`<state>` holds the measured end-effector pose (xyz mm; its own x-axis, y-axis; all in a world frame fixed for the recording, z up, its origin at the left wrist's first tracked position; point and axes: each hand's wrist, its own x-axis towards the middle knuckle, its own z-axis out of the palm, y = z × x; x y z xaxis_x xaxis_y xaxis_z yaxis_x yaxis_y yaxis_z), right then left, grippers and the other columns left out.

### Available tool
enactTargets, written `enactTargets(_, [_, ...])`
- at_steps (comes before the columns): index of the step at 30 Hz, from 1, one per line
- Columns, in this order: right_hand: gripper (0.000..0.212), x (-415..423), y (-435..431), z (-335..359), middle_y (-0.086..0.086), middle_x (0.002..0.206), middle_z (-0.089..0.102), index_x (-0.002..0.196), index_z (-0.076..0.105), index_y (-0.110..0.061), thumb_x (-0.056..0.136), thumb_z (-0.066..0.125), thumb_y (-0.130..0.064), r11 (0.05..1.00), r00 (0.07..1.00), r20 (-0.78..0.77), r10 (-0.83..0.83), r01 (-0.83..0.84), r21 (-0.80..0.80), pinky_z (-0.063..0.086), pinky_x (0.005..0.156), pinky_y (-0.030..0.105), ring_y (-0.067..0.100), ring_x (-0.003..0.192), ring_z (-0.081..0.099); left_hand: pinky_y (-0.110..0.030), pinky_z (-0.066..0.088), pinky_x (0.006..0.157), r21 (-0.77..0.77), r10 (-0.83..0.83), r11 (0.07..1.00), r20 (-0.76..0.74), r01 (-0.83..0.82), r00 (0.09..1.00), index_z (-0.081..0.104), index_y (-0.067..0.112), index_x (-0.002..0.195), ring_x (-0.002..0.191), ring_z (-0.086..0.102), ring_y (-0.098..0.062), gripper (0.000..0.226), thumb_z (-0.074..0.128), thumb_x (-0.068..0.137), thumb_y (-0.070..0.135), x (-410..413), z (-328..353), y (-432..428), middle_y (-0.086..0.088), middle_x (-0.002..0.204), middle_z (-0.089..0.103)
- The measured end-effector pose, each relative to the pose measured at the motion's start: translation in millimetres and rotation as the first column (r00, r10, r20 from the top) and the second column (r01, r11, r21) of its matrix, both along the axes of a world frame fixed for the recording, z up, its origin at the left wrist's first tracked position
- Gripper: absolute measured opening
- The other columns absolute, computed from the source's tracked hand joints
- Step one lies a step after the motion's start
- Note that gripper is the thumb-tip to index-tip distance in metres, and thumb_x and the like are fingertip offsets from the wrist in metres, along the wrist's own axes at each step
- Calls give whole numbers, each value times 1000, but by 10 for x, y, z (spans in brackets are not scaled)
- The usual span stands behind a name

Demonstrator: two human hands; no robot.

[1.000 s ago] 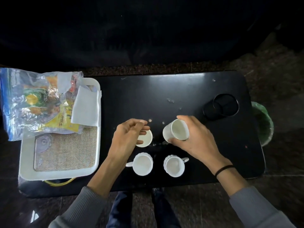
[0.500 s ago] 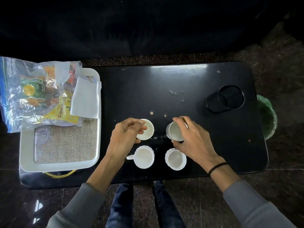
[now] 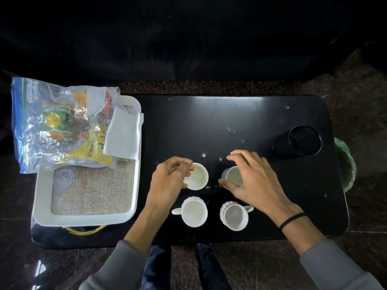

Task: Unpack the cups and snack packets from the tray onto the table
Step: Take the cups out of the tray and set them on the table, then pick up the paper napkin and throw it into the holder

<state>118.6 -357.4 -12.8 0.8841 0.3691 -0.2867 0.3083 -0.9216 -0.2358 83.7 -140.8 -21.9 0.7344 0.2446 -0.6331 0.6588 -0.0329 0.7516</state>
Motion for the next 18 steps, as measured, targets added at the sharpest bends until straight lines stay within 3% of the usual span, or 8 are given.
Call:
enactTargets(5, [43, 171, 306, 187, -3, 132, 59, 122, 65, -16, 91, 69, -45, 993, 998, 59, -26, 19, 118, 51, 96, 35, 20, 117, 57, -21, 56, 65, -18, 42, 999, 20, -42, 999, 75, 26, 96, 88, 74, -4, 17, 59, 100, 26, 60, 63, 166, 11, 91, 79])
enactTargets(18, [24, 356, 1446, 150, -7, 116, 65, 111, 67, -18, 92, 67, -33, 944, 995, 60, 73, -89, 319, 56, 85, 33, 15, 109, 60, -27, 58, 71, 27, 124, 992, 25, -125, 992, 74, 24, 95, 91, 72, -6, 15, 60, 100, 26, 92, 122, 730, 7, 91, 78])
